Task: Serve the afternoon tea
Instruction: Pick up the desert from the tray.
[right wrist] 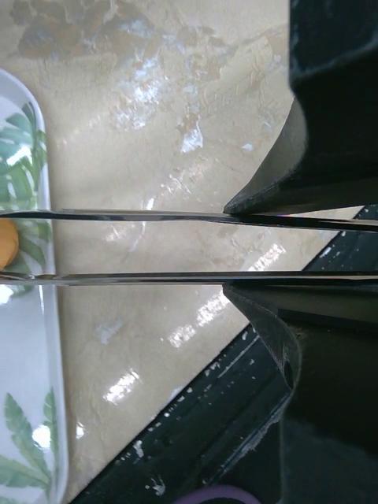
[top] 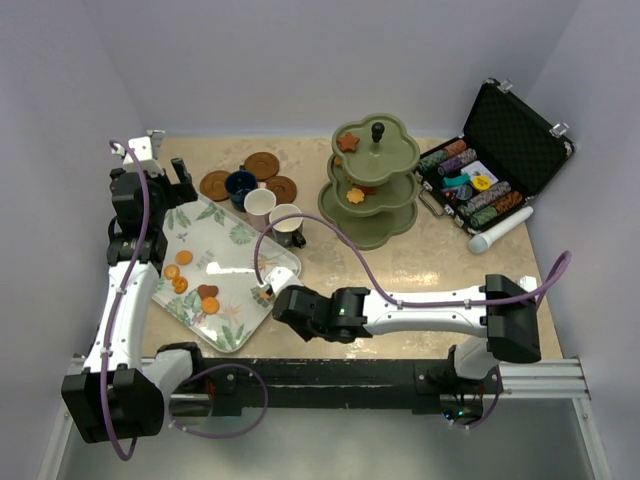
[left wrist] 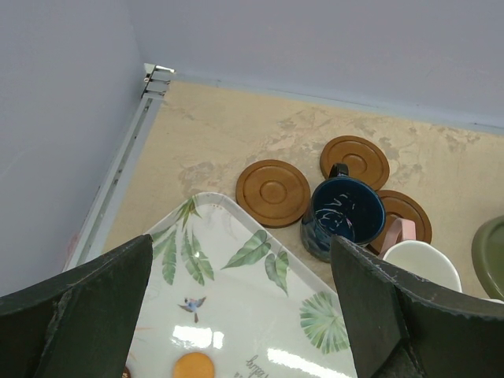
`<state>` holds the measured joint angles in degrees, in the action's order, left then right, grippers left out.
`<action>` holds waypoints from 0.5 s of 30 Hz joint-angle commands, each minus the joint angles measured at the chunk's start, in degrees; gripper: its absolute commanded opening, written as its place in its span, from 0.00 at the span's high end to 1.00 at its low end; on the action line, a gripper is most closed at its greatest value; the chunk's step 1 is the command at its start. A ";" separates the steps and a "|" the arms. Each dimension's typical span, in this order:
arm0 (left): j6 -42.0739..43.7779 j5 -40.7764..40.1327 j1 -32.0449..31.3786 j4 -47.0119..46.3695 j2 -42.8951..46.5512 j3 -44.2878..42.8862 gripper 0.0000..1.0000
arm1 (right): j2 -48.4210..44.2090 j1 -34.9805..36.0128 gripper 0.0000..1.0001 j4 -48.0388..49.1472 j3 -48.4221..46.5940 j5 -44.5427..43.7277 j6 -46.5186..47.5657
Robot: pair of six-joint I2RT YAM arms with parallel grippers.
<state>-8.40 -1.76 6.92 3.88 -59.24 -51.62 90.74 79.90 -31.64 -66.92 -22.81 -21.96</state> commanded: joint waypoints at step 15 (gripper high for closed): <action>-0.74 0.09 -0.33 -2.91 0.09 0.20 0.01 | -1.00 -7.74 0.76 9.31 -15.60 -4.69 8.86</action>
<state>-8.38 -1.76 6.92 3.88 -59.24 -51.62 90.74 72.58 -26.59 -77.08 -24.14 -15.94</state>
